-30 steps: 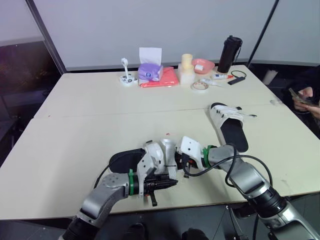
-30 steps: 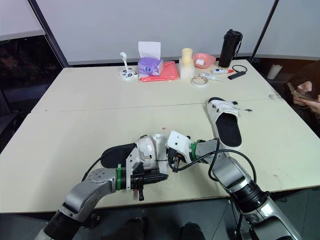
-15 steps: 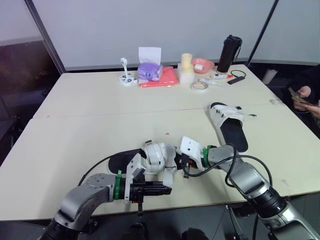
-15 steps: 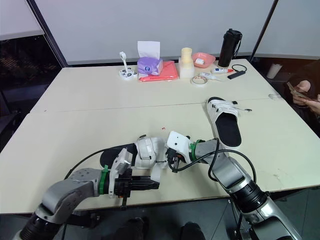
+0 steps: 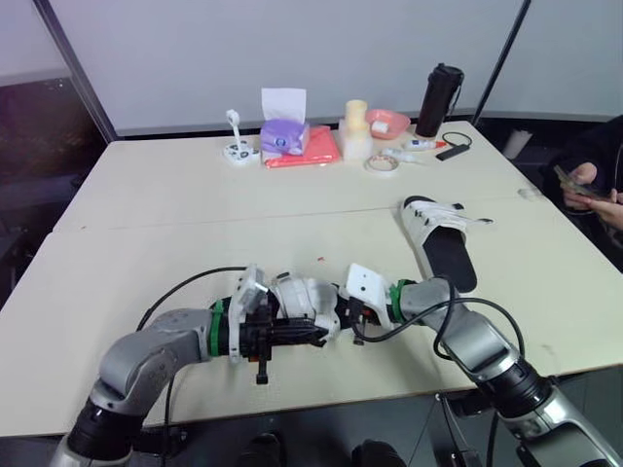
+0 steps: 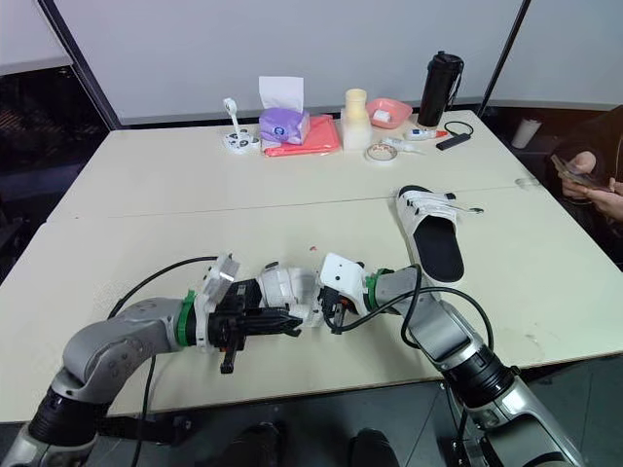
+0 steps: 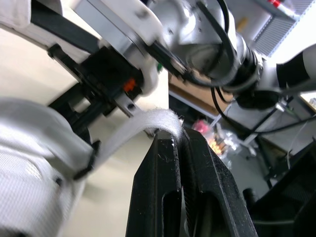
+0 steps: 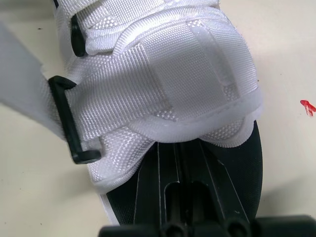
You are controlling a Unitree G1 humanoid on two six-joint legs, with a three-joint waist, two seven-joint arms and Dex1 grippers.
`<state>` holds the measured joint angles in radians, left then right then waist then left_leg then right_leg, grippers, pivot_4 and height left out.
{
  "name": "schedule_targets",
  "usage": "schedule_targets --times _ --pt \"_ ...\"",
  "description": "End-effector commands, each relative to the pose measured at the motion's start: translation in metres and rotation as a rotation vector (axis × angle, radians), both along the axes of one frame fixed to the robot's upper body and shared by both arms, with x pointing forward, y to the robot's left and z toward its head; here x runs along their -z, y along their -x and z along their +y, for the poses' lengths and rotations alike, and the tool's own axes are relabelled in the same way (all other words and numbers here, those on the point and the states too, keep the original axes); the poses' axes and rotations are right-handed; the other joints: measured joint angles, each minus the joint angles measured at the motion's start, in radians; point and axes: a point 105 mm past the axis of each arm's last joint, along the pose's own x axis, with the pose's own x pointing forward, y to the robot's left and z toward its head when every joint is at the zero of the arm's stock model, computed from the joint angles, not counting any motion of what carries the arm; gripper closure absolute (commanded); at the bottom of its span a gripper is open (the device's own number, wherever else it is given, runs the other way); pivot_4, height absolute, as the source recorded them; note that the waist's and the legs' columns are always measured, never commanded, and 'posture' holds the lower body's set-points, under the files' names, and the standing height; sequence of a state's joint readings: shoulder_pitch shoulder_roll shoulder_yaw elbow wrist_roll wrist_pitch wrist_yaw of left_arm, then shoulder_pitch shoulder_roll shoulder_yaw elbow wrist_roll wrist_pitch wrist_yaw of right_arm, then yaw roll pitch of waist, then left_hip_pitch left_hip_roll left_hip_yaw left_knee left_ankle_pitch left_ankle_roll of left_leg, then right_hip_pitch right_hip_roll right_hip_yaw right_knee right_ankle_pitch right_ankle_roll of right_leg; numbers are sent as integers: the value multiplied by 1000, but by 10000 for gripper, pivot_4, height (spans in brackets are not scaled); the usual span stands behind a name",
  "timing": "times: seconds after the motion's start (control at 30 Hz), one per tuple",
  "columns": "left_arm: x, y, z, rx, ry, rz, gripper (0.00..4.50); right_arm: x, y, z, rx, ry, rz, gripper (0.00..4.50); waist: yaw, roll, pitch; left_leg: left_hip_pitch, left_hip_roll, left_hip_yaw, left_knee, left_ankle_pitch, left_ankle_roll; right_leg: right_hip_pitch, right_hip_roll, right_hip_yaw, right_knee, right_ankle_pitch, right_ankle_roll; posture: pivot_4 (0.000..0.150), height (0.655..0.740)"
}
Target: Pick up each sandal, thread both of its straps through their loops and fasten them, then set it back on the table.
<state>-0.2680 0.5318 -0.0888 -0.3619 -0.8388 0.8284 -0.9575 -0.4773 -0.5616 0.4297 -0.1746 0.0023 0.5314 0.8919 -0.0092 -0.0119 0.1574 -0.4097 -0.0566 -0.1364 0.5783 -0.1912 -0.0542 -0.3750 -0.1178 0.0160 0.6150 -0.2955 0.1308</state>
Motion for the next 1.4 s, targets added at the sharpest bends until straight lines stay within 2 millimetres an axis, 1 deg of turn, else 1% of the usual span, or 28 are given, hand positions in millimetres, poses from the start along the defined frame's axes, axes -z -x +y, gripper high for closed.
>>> schedule_targets --times 0.03,0.2,0.23,0.3,0.33,0.4,0.53,0.67,0.73,0.93,1.07,1.13,1.27,1.4 --pt "-34 -12 4 -24 117 -36 44418 43 -1 -24 109 110 125 45000 -1 -1 1 0 0 0 0 0 0 0 0 0 0 0 0 1500 7400" --pt "-47 -44 6 -98 200 70 44418 43 -1 -24 113 106 123 45000 -2 -2 2 0 -1 0 2 0 0 0 1 0 2 0 1 1500 7400" --pt "-50 -53 5 -110 219 90 44418 43 -2 -23 113 106 122 45000 -2 -2 3 0 -1 1 2 1 0 1 1 -1 2 1 2 1500 7400" --pt "-55 -63 3 -117 243 116 44418 43 -2 -22 113 105 120 45000 -2 -3 3 0 -1 1 2 1 -1 1 1 -1 3 2 3 1500 7400" --pt "-58 -72 1 -143 250 119 44418 43 -2 -22 114 103 119 45000 -2 -4 4 0 -1 1 2 1 -1 1 1 -1 4 2 4 1500 7400" --pt "-60 -80 -3 -164 258 124 44418 43 -3 -22 118 100 118 45000 -2 -4 4 0 -1 1 2 2 -2 1 1 -1 4 2 4 1500 7400" --pt "-61 -86 -9 -170 266 138 44418 44 -1 -23 122 99 120 45000 -2 -5 5 0 -2 1 2 2 -2 0 1 -1 4 2 5 1500 7400" --pt "-51 -93 -9 -221 255 172 44418 46 2 -24 129 98 124 45000 -1 -6 5 0 -2 1 2 2 -3 1 1 -1 5 2 5 1500 7400" --pt "-46 -98 -6 -256 251 186 44418 46 2 -25 132 97 126 45000 0 -6 5 0 -2 1 3 2 -3 1 1 -1 5 3 5 1500 7400" --pt "-41 -107 6 -343 268 220 44418 47 3 -24 131 98 127 45000 0 -6 5 0 -2 0 3 2 -3 1 1 -1 5 3 5 1500 7400" --pt "-32 -111 10 -397 262 246 44418 46 2 -23 126 98 124 45000 0 -6 5 0 -2 0 4 3 -3 1 1 -1 6 3 5 1500 7400" --pt "-25 -115 13 -432 255 273 44418 46 1 -23 124 98 122 45000 0 -6 5 0 -2 0 4 3 -3 1 1 -1 6 3 5 1500 7400" --pt "-11 -117 12 -451 239 327 44418 46 0 -23 122 99 121 45000 0 -6 5 0 -2 0 6 2 -3 1 1 -1 8 3 5 1500 7400" --pt "-2 -121 10 -458 258 403 44418 46 0 -23 120 101 122 45000 2 -6 5 1 -2 0 9 2 -3 2 1 -1 10 3 5 1500 7400"
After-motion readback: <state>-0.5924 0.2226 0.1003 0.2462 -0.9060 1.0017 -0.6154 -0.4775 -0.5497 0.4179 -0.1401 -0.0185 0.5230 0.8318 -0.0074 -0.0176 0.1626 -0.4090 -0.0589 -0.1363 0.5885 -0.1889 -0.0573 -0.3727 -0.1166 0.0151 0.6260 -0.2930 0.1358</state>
